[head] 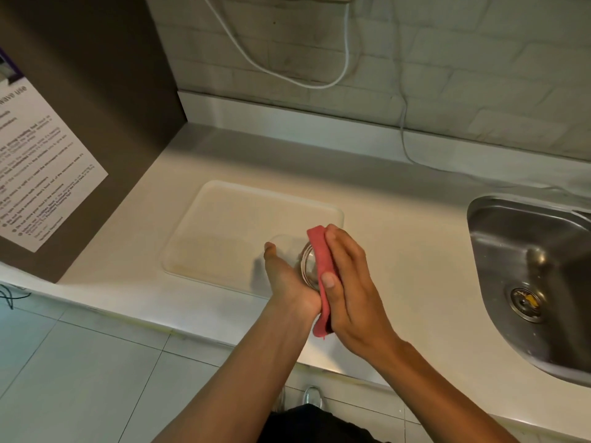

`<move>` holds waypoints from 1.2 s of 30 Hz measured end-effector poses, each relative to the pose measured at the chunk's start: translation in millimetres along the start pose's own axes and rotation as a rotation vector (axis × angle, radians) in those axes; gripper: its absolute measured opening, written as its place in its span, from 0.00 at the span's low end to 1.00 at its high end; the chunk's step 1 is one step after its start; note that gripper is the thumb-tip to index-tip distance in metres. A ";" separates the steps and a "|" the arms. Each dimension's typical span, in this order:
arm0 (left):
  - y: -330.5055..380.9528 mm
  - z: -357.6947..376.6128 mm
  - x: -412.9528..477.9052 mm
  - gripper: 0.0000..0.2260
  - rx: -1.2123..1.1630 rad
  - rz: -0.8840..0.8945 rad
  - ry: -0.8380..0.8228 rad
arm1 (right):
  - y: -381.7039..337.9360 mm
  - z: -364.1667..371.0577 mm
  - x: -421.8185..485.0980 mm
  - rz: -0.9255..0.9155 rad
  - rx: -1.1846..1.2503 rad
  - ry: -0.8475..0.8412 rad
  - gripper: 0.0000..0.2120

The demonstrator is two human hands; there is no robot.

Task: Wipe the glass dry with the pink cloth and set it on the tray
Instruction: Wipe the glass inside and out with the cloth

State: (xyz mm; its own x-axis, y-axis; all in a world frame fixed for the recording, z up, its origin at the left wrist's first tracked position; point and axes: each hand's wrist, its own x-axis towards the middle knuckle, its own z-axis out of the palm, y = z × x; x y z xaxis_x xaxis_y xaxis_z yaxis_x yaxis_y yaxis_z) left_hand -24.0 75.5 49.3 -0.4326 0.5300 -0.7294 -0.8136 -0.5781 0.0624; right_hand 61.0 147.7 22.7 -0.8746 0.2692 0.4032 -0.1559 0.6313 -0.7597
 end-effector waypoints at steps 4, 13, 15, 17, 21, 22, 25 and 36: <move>2.3 -2.3 2.9 0.37 0.065 0.035 0.019 | 1.0 -2.1 4.0 -0.211 -0.179 -0.007 0.24; -3.5 -7.1 -2.2 0.37 0.015 -0.061 -0.009 | 2.3 -12.0 12.1 0.103 0.036 -0.027 0.25; -0.6 -8.6 2.4 0.36 -0.014 -0.041 0.035 | 1.8 -2.6 -0.1 0.141 0.084 -0.027 0.26; 2.9 -9.7 7.5 0.38 -0.011 -0.018 0.041 | 1.8 5.1 -10.4 0.126 0.065 -0.071 0.27; 0.9 -12.0 11.1 0.37 0.043 -0.002 -0.008 | 4.9 -3.1 -2.1 -0.146 -0.178 -0.064 0.25; -1.2 -13.9 11.5 0.36 0.054 -0.004 -0.020 | 6.2 -7.0 1.1 -0.211 -0.223 -0.064 0.24; -6.3 -18.6 10.7 0.35 0.063 -0.033 -0.057 | 8.7 -17.7 8.7 -0.161 -0.172 -0.102 0.24; -6.1 -27.4 15.5 0.38 0.056 0.046 -0.057 | -15.2 -5.8 13.2 0.411 0.467 0.036 0.17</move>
State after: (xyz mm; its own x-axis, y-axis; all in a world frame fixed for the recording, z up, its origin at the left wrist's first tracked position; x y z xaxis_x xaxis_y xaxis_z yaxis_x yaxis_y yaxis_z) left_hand -15.1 70.3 19.0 -0.4902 0.5393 -0.6847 -0.8119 -0.5682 0.1338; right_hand 54.5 145.9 42.5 -0.8908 0.4524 0.0416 -0.0015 0.0886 -0.9961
